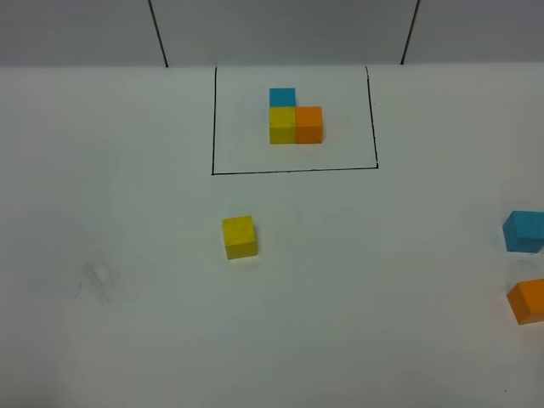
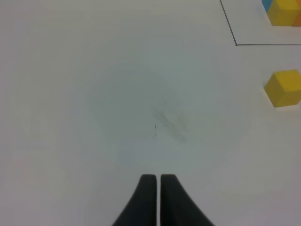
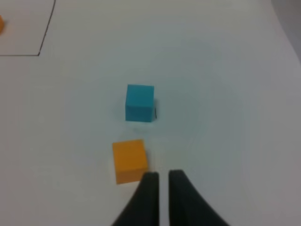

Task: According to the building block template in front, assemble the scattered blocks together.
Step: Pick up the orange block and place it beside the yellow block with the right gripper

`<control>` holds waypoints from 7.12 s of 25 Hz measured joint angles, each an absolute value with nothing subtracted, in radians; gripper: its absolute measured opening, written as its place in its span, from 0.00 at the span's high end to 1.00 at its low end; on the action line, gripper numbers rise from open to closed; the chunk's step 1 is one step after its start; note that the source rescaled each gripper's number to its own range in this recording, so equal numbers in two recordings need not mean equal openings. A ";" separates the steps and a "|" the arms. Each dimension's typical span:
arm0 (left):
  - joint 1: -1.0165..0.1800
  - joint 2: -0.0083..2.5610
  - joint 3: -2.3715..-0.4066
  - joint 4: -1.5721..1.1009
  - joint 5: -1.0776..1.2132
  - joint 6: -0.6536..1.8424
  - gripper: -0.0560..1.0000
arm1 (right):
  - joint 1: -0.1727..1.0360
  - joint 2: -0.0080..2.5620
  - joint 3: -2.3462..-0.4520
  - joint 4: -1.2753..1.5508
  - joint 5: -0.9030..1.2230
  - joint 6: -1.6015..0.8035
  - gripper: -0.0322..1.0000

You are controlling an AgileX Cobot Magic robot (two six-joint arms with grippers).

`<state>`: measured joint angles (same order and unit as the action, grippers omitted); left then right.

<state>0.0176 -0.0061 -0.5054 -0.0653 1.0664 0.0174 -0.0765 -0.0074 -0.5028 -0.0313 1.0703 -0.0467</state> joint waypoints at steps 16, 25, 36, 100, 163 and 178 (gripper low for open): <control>0.018 -0.006 -0.505 -0.065 1.066 0.017 0.95 | -0.076 -0.007 -0.503 -0.017 1.076 -0.050 0.14; 0.018 -0.006 -0.505 -0.065 1.066 0.017 0.95 | -0.076 0.053 -0.550 -0.015 1.153 -0.050 0.18; 0.018 -0.006 -0.505 -0.065 1.066 0.017 0.95 | -0.076 0.266 -0.574 0.024 1.173 -0.054 0.18; 0.018 -0.006 -0.505 -0.065 1.066 0.017 0.95 | 0.033 1.411 -0.578 -0.013 0.569 -0.084 0.19; 0.016 -0.006 -0.505 -0.065 1.066 0.017 0.94 | 0.033 1.602 -0.594 -0.122 0.491 0.011 0.53; 0.016 -0.006 -0.505 -0.065 1.066 0.017 0.94 | 0.212 1.187 -0.739 -0.090 0.767 -0.113 0.53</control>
